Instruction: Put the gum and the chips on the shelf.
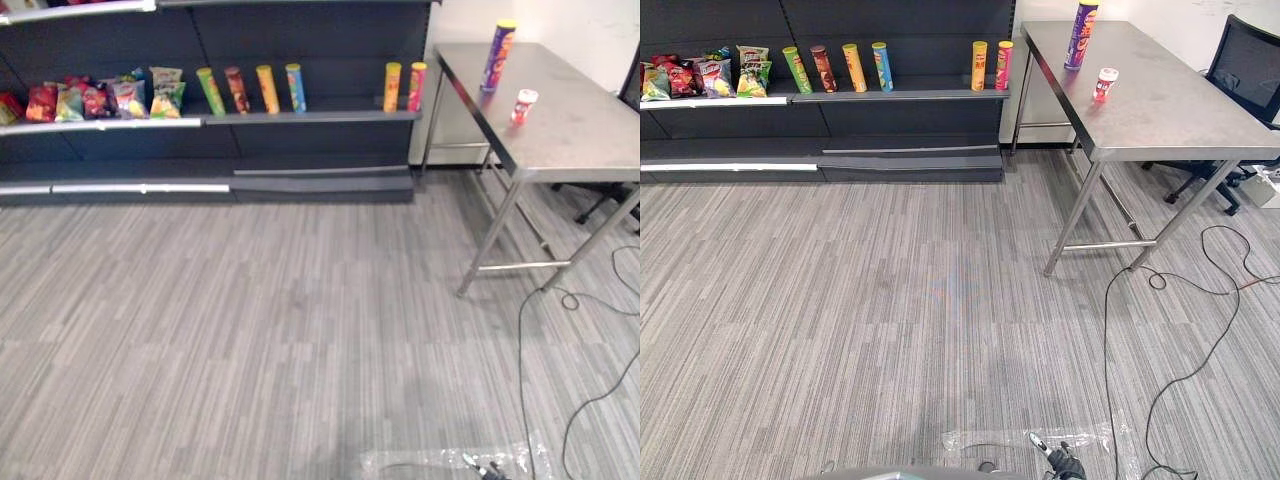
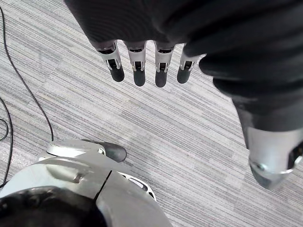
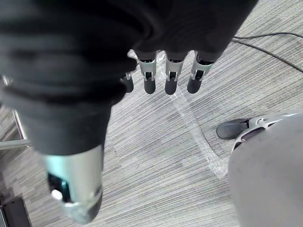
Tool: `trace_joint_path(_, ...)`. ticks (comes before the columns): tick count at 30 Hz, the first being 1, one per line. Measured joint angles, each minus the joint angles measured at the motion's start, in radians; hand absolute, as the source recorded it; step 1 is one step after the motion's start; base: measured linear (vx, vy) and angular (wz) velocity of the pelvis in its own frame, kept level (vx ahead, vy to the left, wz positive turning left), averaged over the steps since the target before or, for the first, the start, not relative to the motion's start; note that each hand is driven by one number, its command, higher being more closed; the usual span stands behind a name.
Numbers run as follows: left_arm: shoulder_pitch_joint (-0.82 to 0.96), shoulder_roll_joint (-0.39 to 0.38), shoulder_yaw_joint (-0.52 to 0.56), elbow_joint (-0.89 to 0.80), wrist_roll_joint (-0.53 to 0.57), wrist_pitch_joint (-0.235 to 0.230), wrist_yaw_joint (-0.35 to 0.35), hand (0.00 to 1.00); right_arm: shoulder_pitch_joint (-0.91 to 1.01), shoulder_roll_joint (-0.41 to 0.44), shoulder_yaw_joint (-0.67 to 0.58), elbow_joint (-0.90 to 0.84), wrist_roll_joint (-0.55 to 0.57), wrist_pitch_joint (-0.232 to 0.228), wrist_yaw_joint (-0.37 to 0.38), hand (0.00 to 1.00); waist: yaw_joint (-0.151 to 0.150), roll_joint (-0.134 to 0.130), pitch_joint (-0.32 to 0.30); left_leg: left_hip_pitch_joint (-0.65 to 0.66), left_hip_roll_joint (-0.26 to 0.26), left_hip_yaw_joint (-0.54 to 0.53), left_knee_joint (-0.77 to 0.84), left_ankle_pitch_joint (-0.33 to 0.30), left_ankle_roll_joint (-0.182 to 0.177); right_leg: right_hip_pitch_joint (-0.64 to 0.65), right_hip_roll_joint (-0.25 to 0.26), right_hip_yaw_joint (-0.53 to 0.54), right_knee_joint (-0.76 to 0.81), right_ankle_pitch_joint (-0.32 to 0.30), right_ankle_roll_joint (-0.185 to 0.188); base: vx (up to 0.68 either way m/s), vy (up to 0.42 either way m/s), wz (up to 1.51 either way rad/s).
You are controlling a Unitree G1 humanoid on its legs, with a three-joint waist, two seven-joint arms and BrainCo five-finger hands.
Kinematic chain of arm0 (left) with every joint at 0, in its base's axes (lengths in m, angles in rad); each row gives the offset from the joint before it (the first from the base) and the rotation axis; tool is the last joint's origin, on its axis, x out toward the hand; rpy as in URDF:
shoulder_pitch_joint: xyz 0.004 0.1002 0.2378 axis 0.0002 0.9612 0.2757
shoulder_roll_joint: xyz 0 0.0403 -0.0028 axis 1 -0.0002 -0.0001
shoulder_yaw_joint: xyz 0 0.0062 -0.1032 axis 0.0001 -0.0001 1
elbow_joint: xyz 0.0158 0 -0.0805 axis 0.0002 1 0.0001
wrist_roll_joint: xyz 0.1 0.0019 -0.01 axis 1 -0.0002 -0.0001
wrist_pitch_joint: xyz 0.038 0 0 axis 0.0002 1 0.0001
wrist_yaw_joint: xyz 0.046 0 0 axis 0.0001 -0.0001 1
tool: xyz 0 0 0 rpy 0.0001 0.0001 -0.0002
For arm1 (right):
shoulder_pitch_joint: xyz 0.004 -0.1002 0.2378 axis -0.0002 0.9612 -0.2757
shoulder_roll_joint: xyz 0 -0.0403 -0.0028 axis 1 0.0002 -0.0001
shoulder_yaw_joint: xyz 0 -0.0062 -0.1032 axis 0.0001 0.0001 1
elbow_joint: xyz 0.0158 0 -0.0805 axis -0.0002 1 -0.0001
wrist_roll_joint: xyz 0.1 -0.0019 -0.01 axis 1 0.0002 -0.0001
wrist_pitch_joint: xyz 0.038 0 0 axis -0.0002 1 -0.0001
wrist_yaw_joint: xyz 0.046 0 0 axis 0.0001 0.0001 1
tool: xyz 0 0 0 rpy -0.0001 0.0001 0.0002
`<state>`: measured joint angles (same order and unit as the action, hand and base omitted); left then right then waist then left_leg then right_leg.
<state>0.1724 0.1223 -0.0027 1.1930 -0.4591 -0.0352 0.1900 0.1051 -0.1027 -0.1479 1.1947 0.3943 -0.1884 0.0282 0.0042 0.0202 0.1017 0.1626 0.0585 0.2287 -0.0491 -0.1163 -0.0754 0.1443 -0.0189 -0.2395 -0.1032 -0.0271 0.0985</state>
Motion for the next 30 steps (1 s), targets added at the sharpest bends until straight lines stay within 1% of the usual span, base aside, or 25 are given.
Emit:
trace_joint_path(9,0.0,0.001,0.0,-0.001,-0.001,0.0,-0.001,0.0,0.0,0.001,-0.002,0.0,0.0,-0.002,0.0,0.0,0.0,-0.003,0.002,0.001,-0.003,0.001,0.001,-0.001,-0.002,0.003,-0.004,-0.009,0.0,0.0,0.0,0.0,0.0,0.0)
trace_joint_path(13,0.001,0.001,0.0,-0.001,-0.001,-0.001,-0.002,0.0,0.0,0.002,-0.002,0.0,0.001,-0.002,0.002,0.0,0.0,-0.008,0.005,0.003,-0.004,0.001,0.007,-0.003,-0.005,0.007,-0.006,-0.011,0.0,0.0,0.0,-0.02,-0.005,0.01)
trace_joint_path(30,-0.002,0.0,0.0,0.023,0.0,-0.023,-0.005,0.0,0.0,0.002,0.0,0.001,0.003,-0.001,0.0,0.0,-0.001,-0.015,0.009,0.004,-0.005,0.0,0.009,-0.003,-0.003,0.013,-0.007,-0.028,0.0,0.002,-0.003,-0.01,-0.005,0.01)
